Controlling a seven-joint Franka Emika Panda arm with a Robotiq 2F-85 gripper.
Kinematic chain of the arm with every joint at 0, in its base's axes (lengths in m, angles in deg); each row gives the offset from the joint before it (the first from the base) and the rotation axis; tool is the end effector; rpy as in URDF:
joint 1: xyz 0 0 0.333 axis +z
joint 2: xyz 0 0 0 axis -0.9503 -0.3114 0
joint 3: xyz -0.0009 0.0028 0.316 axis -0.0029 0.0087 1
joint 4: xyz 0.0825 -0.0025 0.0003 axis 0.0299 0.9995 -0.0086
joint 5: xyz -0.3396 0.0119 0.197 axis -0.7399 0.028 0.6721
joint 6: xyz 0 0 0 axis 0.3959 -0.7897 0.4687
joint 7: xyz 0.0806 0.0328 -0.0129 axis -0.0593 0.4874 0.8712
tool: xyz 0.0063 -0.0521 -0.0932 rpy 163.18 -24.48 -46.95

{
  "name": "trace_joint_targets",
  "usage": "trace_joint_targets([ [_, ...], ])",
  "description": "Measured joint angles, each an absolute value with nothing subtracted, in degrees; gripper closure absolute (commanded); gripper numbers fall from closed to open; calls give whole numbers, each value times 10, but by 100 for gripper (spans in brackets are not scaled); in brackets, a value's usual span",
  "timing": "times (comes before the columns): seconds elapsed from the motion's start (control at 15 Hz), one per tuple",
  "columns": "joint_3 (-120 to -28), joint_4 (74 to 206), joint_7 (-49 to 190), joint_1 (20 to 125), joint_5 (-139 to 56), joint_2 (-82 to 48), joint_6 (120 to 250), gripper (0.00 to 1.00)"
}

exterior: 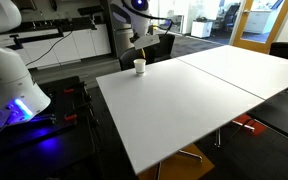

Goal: Remove the object from the white cup and place it on the table

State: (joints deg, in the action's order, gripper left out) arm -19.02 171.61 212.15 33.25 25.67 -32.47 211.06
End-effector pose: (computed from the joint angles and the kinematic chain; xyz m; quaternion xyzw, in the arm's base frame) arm 0.5636 0.0791 0.2241 -0.6967 -0.5878 -0.3770 0.1639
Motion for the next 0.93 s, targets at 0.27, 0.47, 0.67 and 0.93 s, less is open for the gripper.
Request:
trace_joint_targets([
  [0.27, -152, 1744, 2157, 282, 330, -291, 2136, 98],
  [0.47, -148, 1757, 2157, 256, 353, -264, 2140, 98],
  [0.67, -153, 1764, 2150, 234, 364, -247, 2149, 98],
  [0.93, -175, 1765, 2093, 226, 368, -236, 2172, 98],
])
